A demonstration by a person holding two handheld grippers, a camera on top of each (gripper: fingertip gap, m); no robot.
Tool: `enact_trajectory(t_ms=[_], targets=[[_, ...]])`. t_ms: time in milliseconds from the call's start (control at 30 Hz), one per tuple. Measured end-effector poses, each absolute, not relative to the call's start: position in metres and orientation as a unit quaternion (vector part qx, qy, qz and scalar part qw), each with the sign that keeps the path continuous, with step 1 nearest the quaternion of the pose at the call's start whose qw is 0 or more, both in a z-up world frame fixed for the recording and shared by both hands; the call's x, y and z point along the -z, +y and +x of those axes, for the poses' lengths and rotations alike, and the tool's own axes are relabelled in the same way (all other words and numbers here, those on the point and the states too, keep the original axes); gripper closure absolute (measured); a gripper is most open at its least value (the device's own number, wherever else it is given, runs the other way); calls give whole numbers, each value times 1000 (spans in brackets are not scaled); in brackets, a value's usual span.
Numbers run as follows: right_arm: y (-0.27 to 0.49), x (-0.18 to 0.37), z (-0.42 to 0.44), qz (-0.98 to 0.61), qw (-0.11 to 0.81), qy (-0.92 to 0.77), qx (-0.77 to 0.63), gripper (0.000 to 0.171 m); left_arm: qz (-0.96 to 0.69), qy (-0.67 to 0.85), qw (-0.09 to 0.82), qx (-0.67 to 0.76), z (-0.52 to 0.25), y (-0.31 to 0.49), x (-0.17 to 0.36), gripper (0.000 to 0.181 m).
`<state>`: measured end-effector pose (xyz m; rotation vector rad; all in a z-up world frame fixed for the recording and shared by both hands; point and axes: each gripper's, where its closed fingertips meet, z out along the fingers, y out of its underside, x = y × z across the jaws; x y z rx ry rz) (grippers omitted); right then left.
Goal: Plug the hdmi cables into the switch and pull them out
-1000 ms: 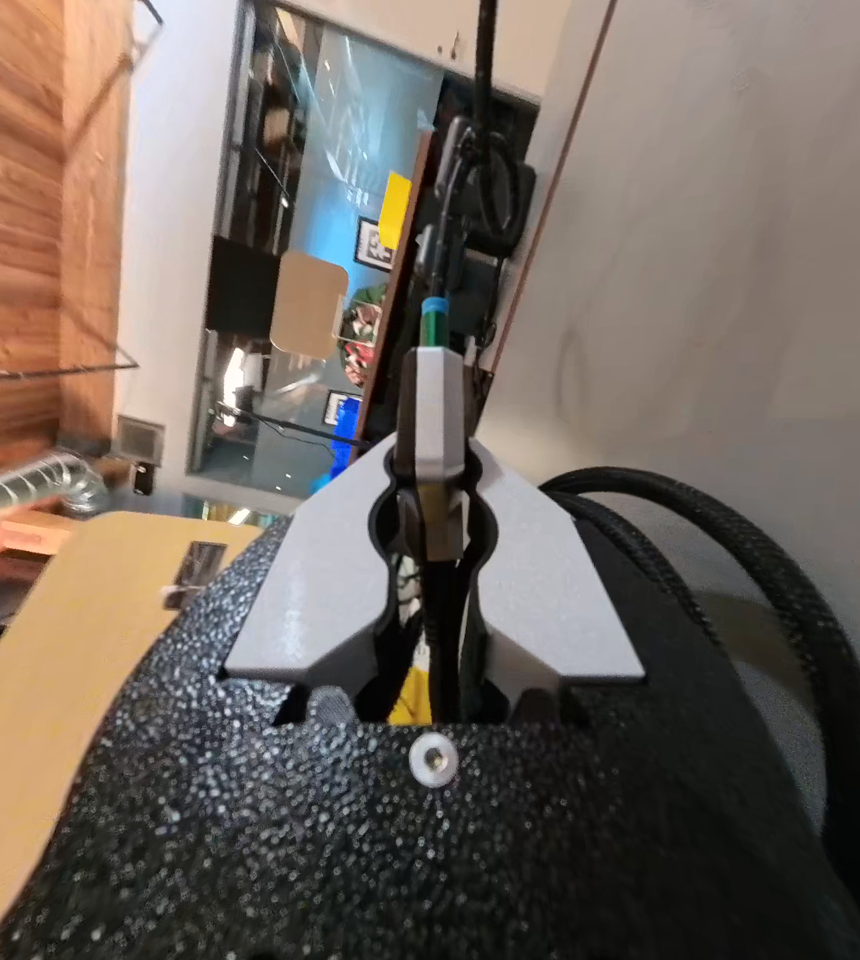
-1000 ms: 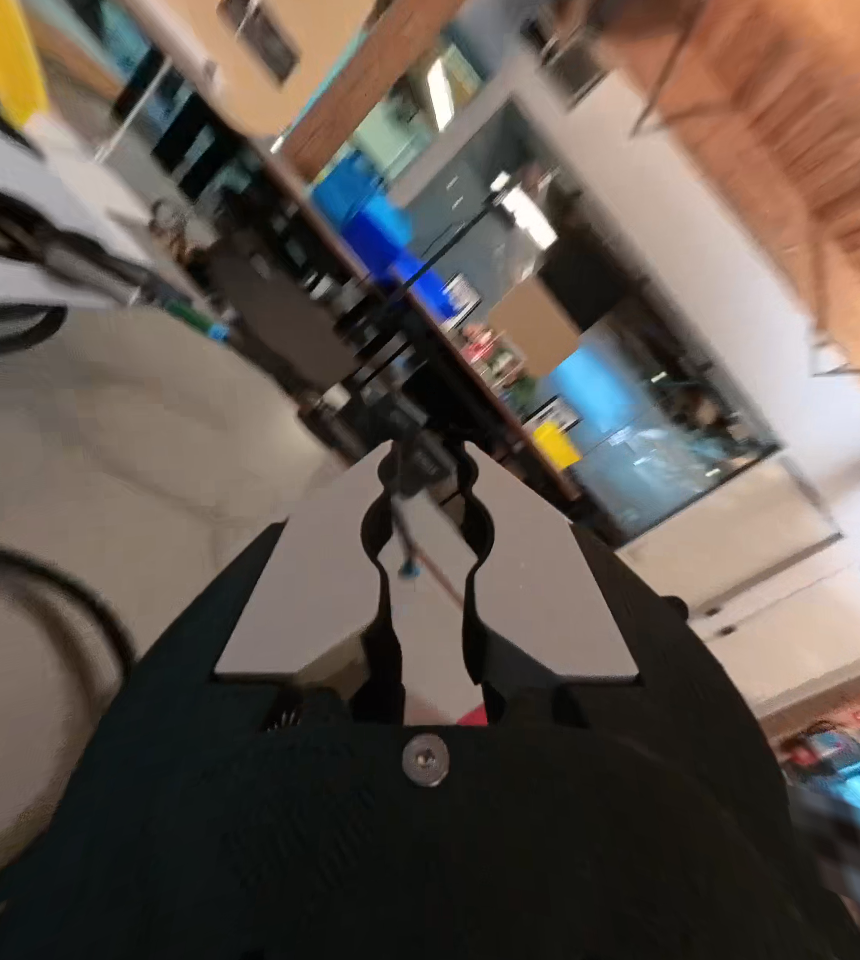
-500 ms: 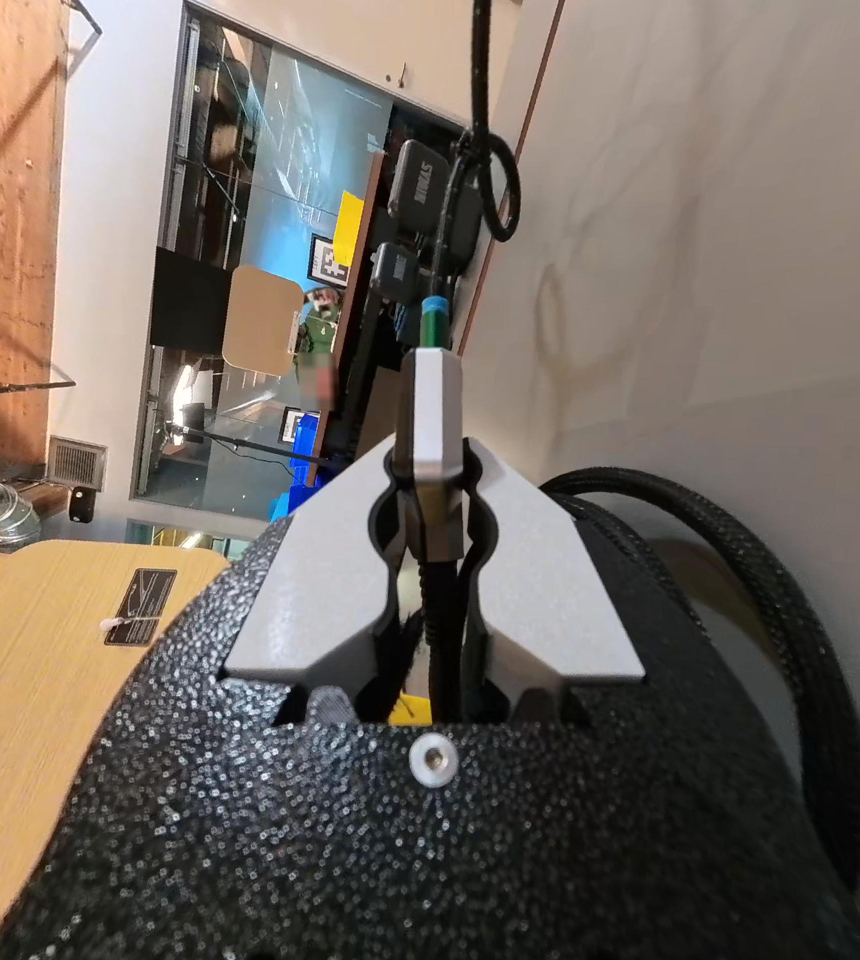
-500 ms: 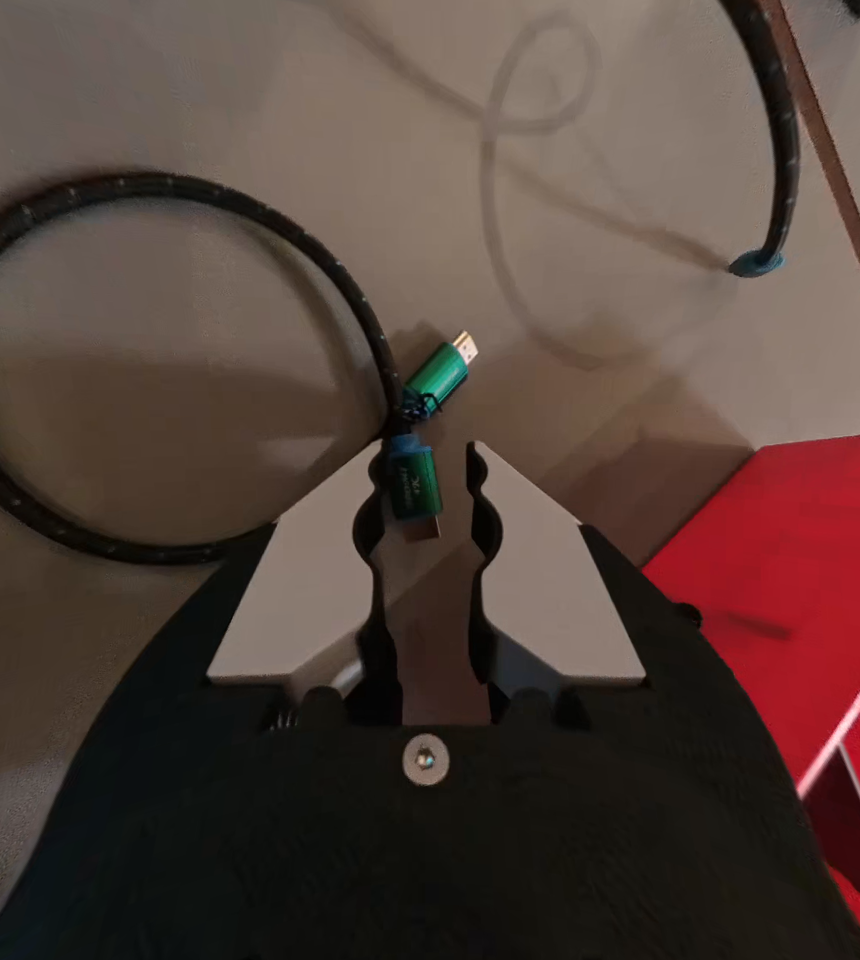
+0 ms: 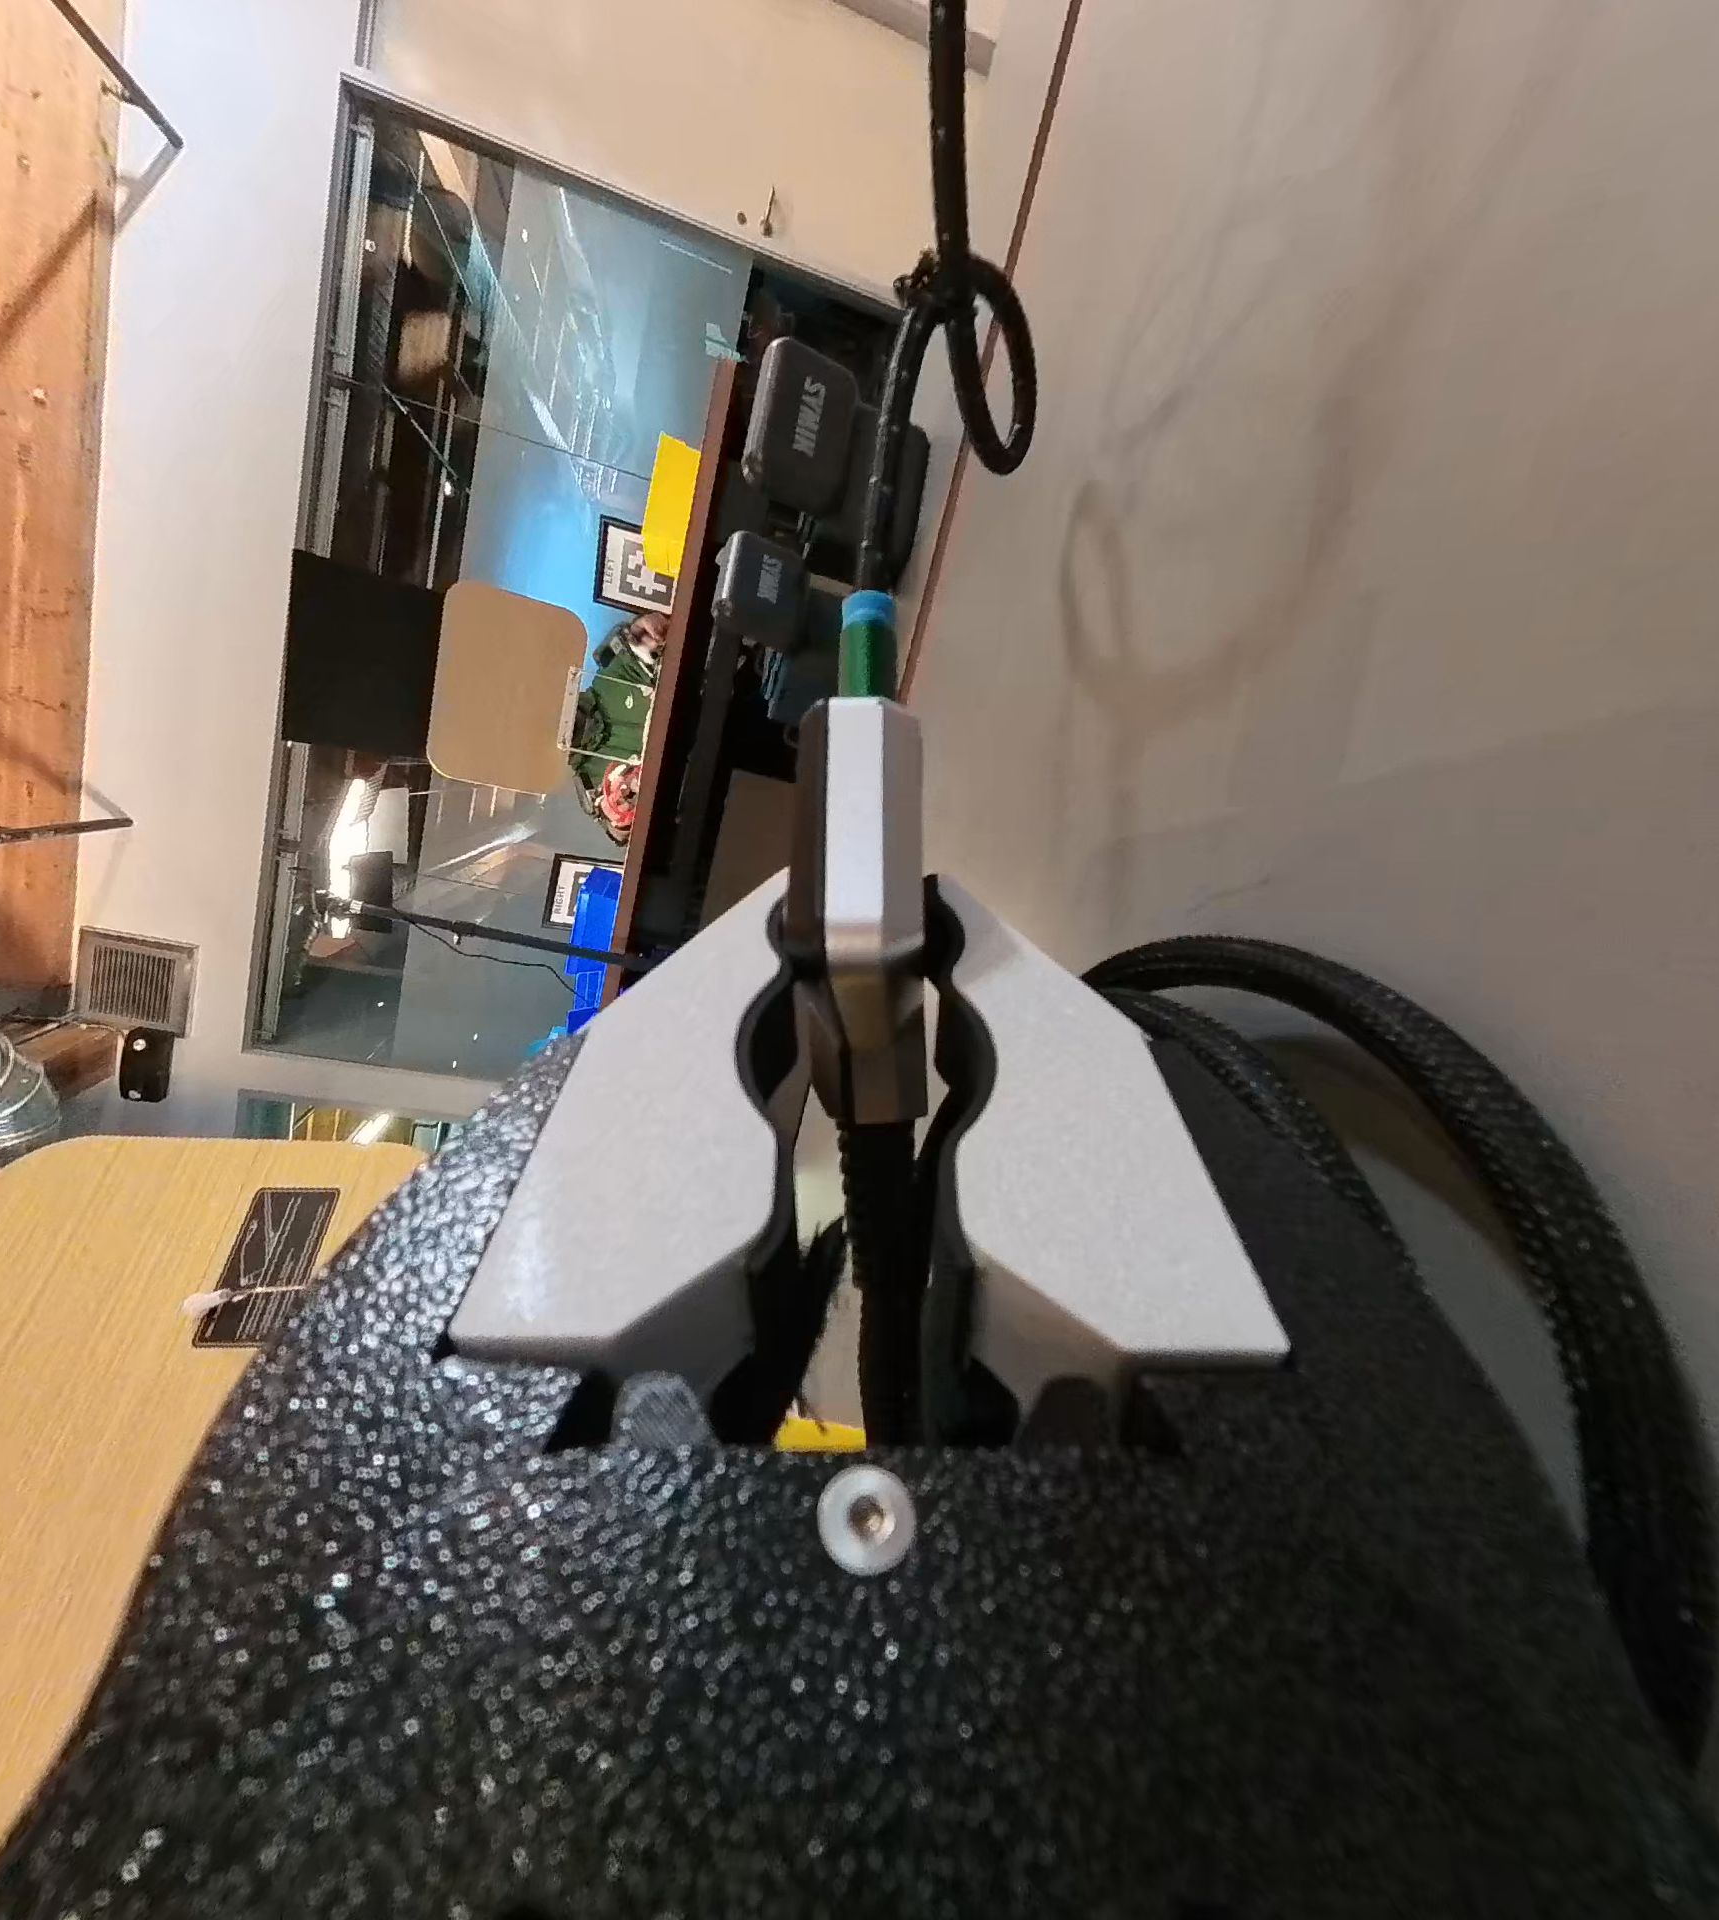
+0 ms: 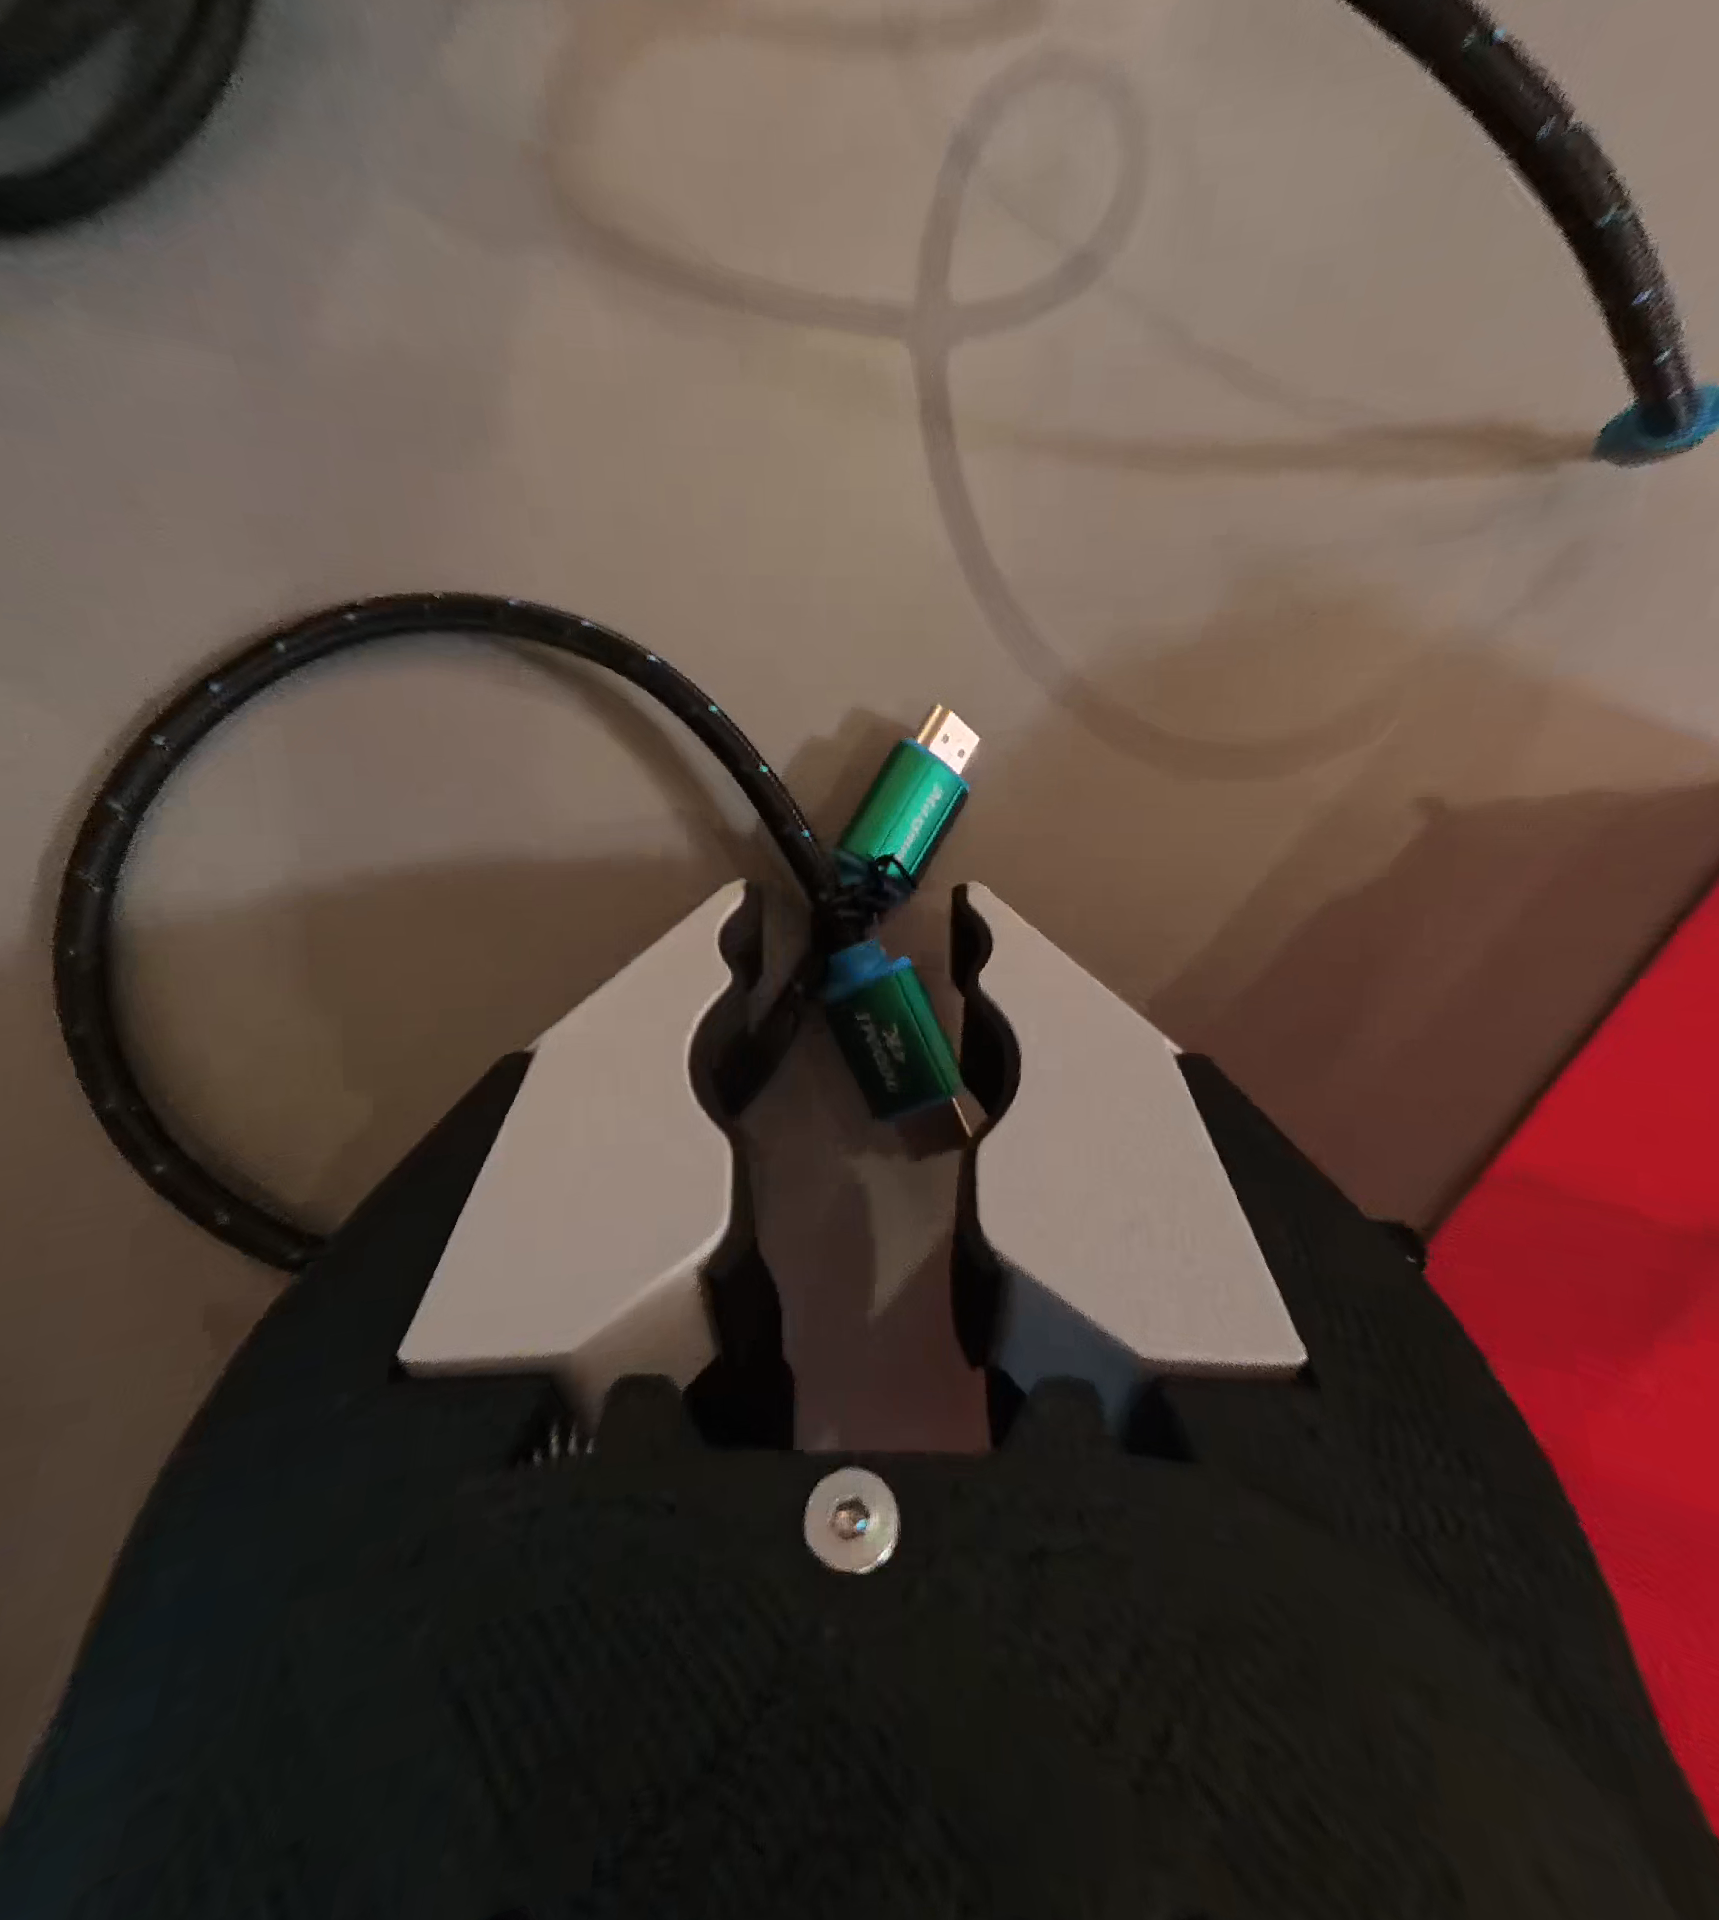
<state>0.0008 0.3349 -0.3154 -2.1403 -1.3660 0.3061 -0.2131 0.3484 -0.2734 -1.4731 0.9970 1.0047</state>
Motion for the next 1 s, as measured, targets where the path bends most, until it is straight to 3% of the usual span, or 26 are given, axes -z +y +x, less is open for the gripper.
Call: enact_trajectory(t_ms=[167, 233, 333, 667, 1000], targets=[[334, 326, -3, -821, 259, -485, -152, 130, -607, 422, 524, -422, -210, 348, 272, 162], [336, 326, -3, -819, 262, -486, -154, 146, -599, 425, 528, -426, -208, 347, 270, 162], [336, 324, -6, -795, 272, -520, -152, 149, -587, 429, 534, -431, -205, 345, 267, 162], [269, 240, -65, -437, 502, -680, -310, 153, -499, 416, 630, -425, -182, 325, 230, 162], [259, 228, -64, -386, 532, -684, -316, 159, -453, 459, 656, -392, -156, 313, 230, 163]])
